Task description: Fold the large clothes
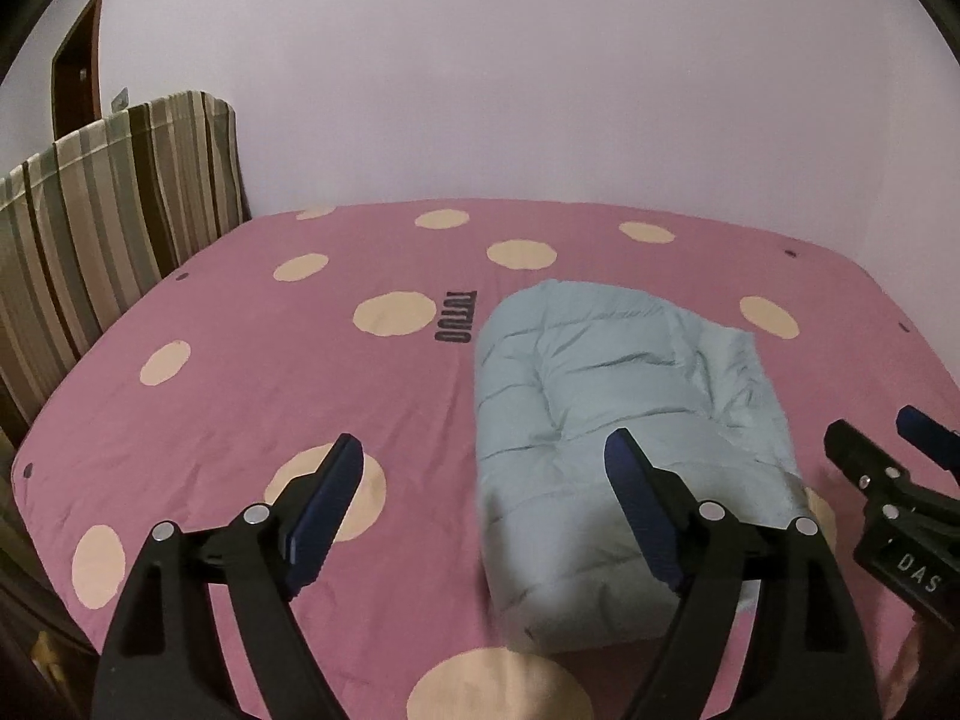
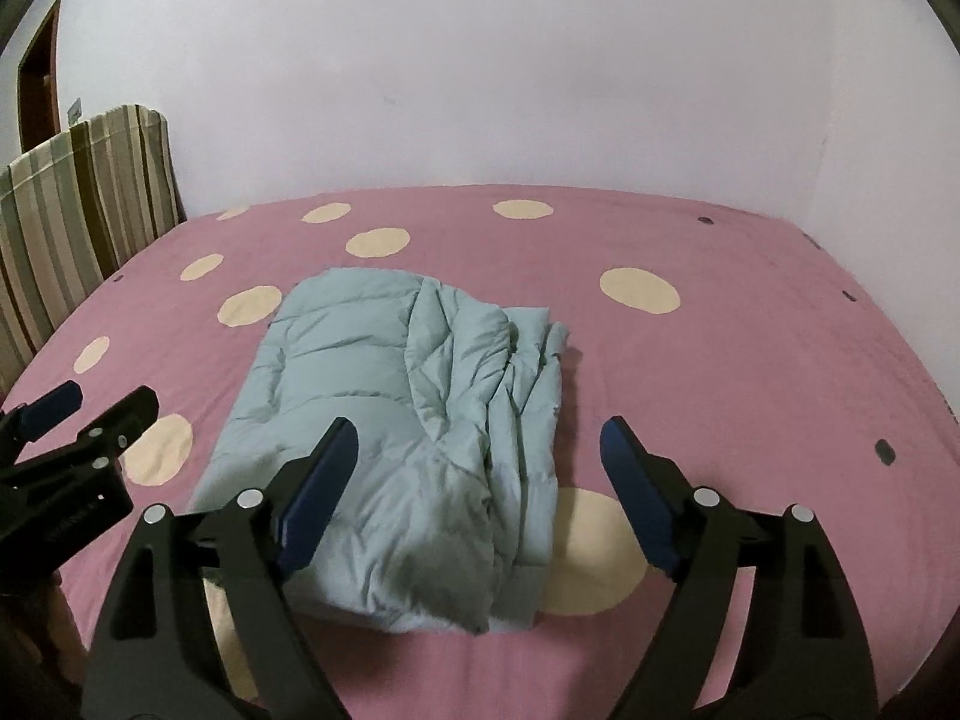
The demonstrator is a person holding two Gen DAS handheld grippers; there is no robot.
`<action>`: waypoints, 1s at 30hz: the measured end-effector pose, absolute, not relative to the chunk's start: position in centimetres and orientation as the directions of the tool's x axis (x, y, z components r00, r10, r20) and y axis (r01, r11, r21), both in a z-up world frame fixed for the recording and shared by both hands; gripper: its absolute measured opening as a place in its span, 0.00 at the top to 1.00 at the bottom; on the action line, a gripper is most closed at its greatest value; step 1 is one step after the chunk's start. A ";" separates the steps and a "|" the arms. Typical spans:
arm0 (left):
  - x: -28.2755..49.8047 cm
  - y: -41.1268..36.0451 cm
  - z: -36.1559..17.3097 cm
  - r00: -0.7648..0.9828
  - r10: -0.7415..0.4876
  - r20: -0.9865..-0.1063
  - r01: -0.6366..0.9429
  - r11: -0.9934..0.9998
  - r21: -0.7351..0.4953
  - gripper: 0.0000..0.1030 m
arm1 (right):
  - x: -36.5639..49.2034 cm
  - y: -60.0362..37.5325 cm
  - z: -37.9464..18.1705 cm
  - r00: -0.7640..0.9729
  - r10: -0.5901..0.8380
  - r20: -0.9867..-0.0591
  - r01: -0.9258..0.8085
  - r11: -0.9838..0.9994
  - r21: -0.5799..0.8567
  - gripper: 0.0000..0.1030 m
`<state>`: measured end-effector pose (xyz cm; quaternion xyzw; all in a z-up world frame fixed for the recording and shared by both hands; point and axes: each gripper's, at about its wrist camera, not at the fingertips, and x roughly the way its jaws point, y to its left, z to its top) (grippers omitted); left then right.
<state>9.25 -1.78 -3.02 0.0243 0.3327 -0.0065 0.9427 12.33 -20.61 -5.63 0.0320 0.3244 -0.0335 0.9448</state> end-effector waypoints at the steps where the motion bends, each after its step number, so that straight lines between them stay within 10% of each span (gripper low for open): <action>1: 8.8 -1.7 -2.8 0.782 0.002 -0.624 0.028 0.999 0.039 0.21 | 11.8 -20.5 -5.4 0.792 -0.041 -0.609 0.082 0.996 0.040 0.19; 30: 5.4 -1.7 -2.1 0.794 -0.014 -0.608 0.033 0.999 0.020 0.20 | 8.9 -19.2 -4.7 0.817 -0.046 -0.574 0.073 0.997 0.025 0.19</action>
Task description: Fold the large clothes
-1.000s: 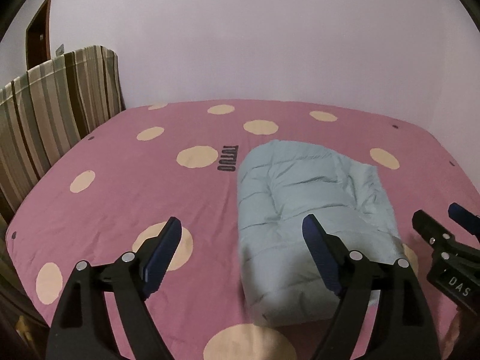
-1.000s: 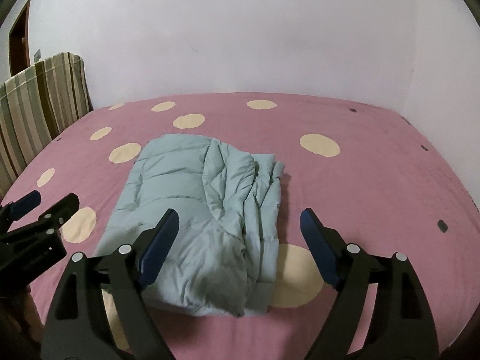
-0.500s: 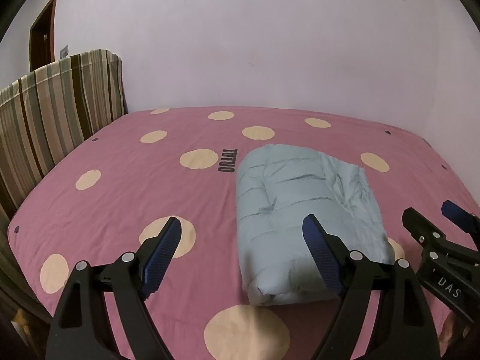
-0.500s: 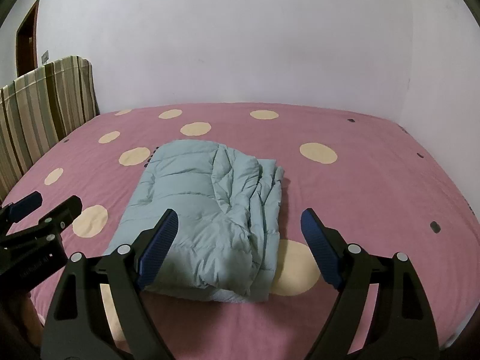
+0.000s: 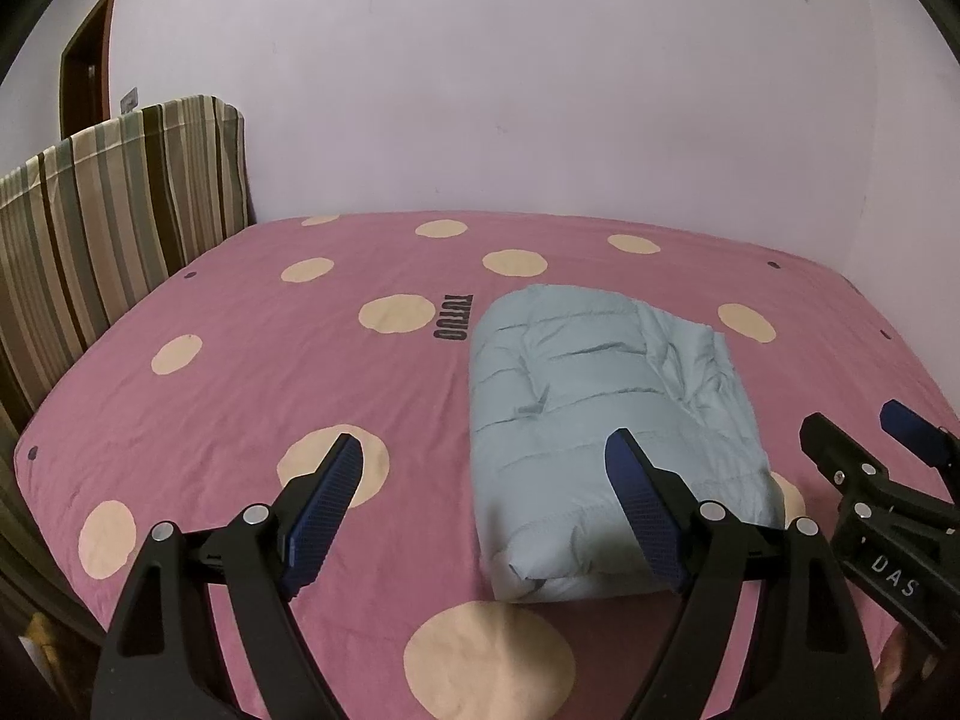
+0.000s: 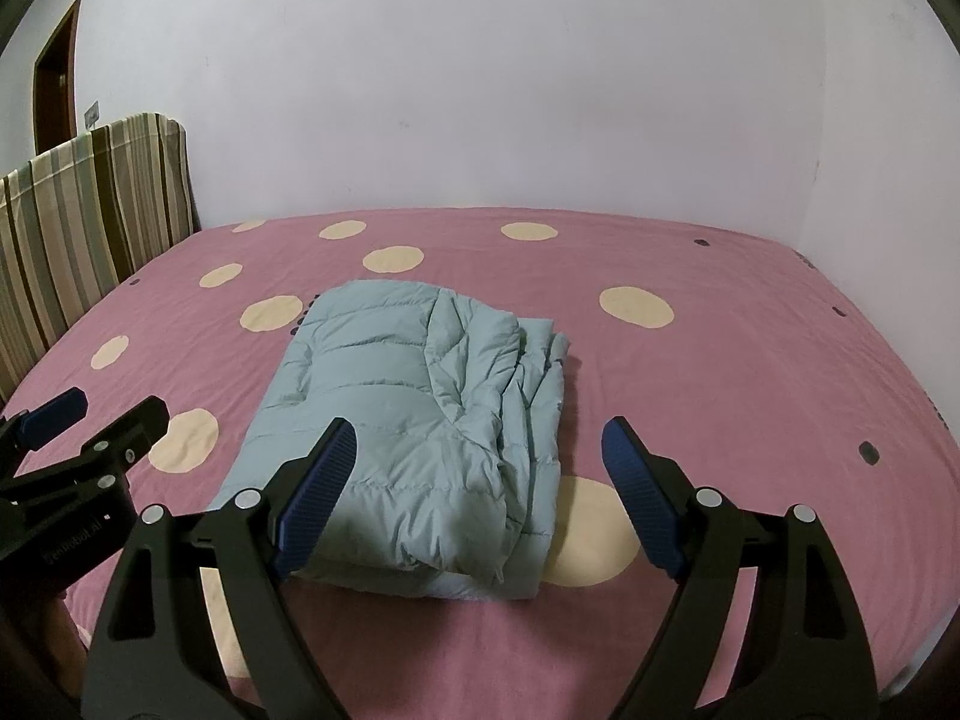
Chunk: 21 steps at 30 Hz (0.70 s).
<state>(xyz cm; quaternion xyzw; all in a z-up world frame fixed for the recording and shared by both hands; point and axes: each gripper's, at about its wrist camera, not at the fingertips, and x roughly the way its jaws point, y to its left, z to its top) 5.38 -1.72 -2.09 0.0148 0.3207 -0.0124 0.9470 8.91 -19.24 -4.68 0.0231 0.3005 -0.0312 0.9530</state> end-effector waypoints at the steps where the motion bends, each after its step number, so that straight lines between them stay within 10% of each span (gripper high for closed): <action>1: 5.3 -1.7 -2.1 0.794 -0.015 -0.608 0.033 0.999 0.019 0.20 | 8.9 -19.3 -4.7 0.818 -0.045 -0.574 0.073 0.997 0.025 0.19; 21: 5.1 -1.7 -2.2 0.790 -0.010 -0.613 0.032 0.999 0.025 0.20 | 8.7 -19.0 -4.5 0.820 -0.045 -0.571 0.073 0.997 0.028 0.19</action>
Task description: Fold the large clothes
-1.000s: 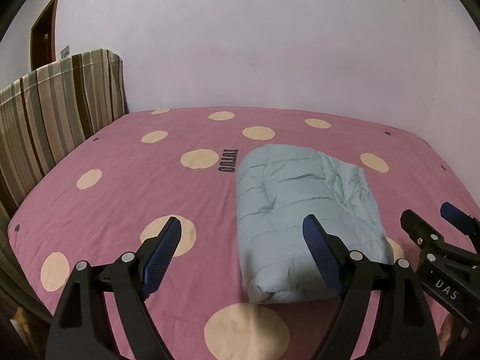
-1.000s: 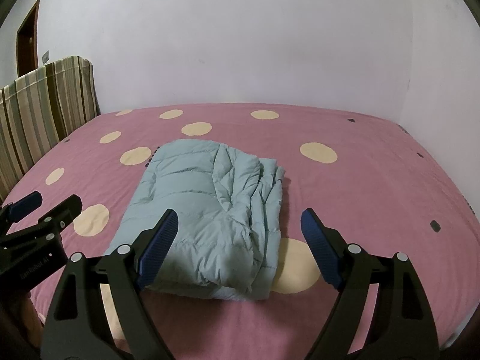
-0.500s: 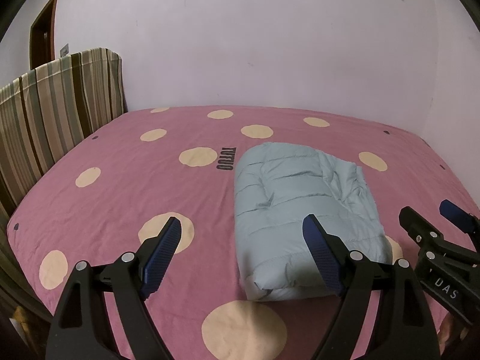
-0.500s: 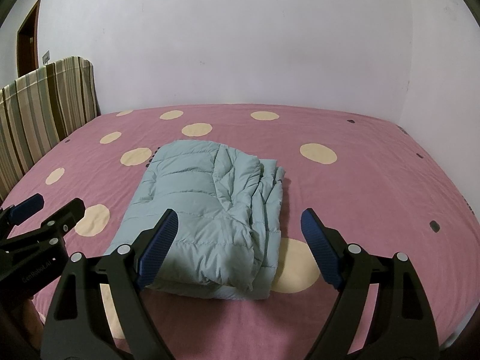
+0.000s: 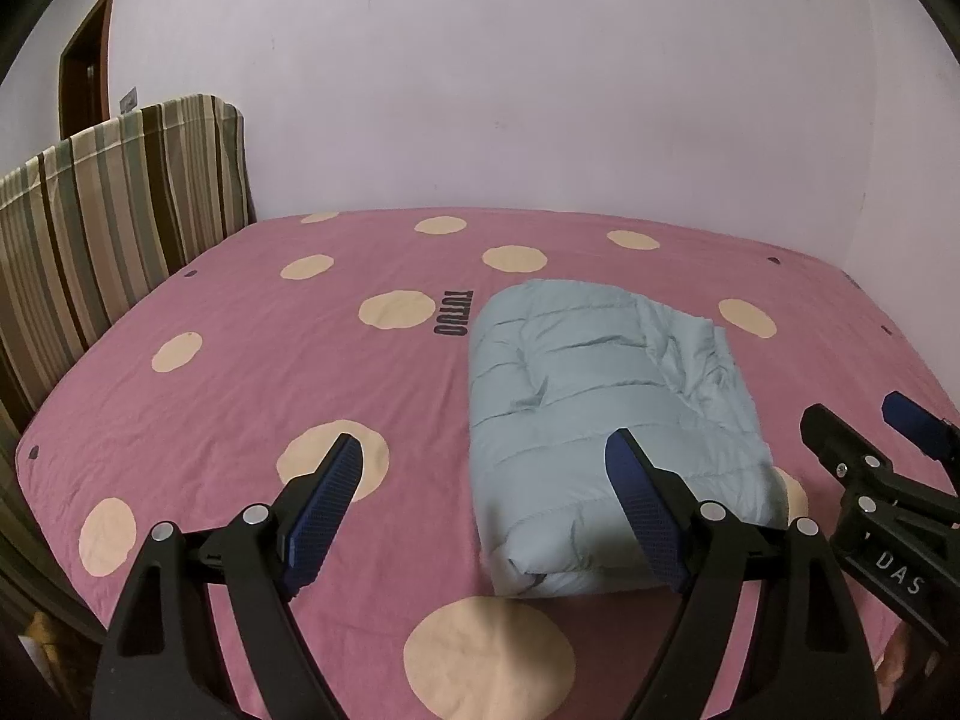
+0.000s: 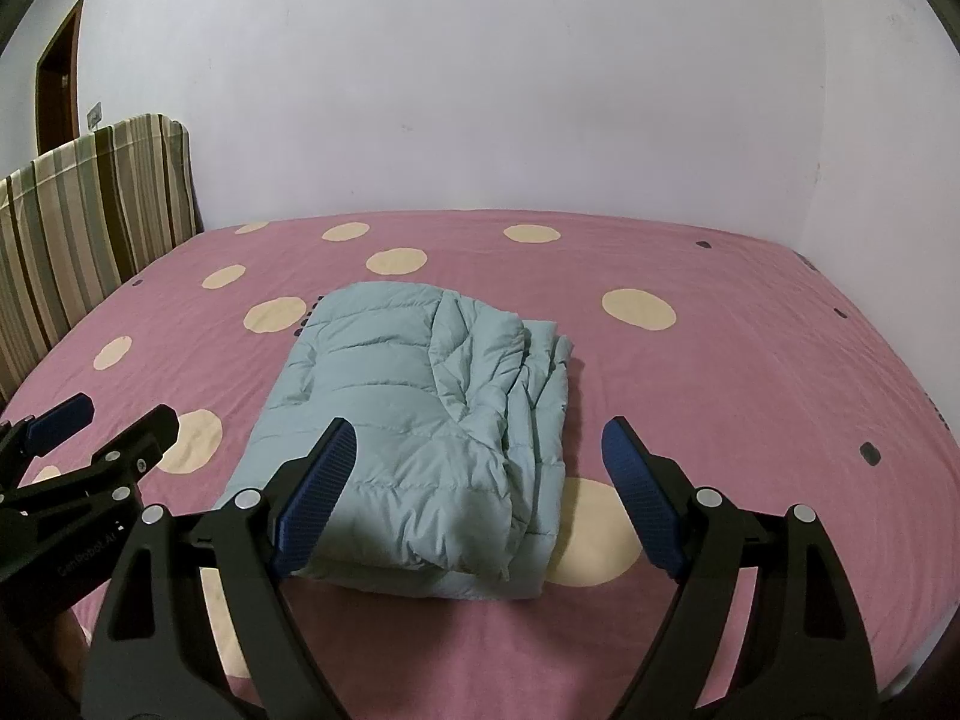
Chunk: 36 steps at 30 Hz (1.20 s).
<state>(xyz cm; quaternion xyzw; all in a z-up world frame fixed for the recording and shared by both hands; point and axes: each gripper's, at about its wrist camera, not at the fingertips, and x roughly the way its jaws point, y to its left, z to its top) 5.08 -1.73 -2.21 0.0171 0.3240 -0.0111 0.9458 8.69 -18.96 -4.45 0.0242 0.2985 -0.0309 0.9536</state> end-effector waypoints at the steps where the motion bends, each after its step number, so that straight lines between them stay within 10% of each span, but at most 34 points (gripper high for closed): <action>1: 5.0 -1.7 -2.2 0.790 -0.007 -0.613 0.029 0.999 0.026 0.20 | 8.7 -19.0 -4.5 0.820 -0.044 -0.571 0.074 0.997 0.029 0.19; 36: 5.0 -1.8 -2.7 0.779 -0.019 -0.626 0.044 0.999 0.025 0.20 | 8.5 -18.5 -4.4 0.821 -0.046 -0.570 0.073 0.997 0.026 0.19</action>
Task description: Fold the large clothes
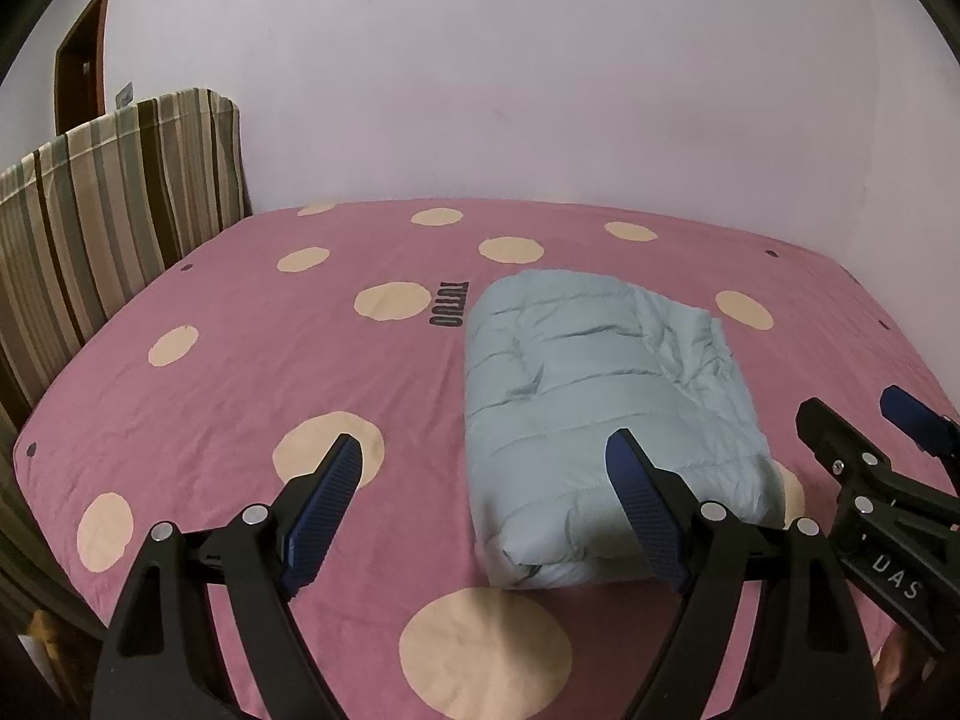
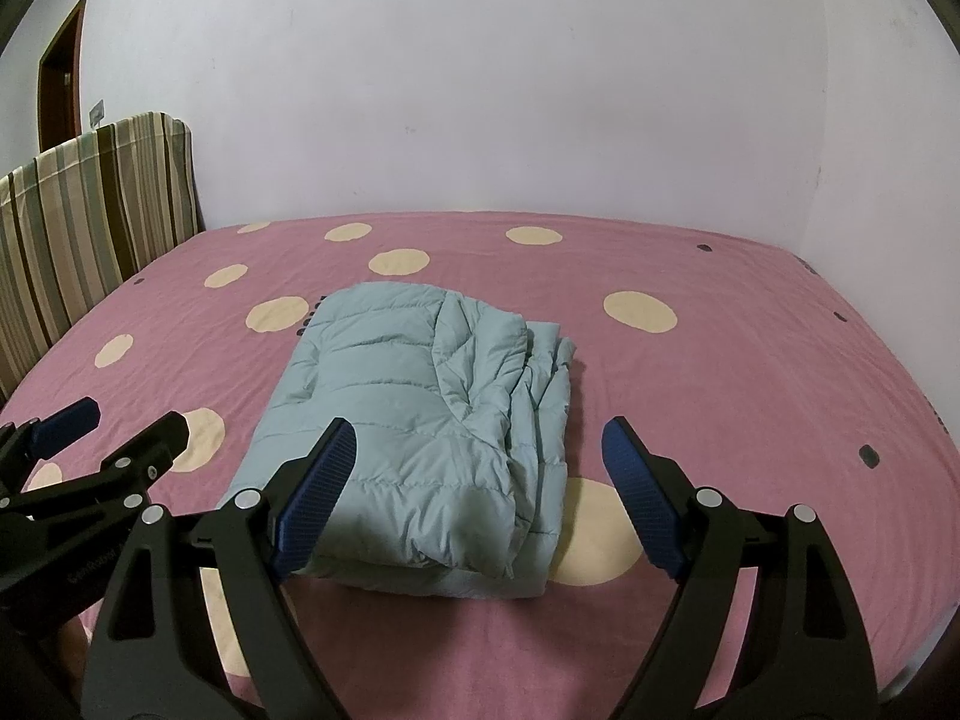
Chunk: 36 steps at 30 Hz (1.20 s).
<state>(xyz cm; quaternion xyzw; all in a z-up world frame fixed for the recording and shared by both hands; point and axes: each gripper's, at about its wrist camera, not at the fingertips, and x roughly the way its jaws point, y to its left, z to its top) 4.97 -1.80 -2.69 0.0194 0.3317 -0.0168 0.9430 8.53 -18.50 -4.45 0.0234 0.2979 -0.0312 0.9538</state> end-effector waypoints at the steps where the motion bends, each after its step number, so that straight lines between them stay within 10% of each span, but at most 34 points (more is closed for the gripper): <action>1: 4.9 -1.9 -2.7 0.780 -0.020 -0.625 0.048 0.998 0.028 0.20 | 8.5 -18.5 -4.5 0.821 -0.046 -0.570 0.074 0.997 0.027 0.19; 36: 9.5 2.0 -6.0 0.729 0.050 -0.683 -0.059 0.998 0.010 0.15 | 10.5 -22.9 -6.4 0.800 -0.083 -0.595 0.122 0.992 0.027 0.12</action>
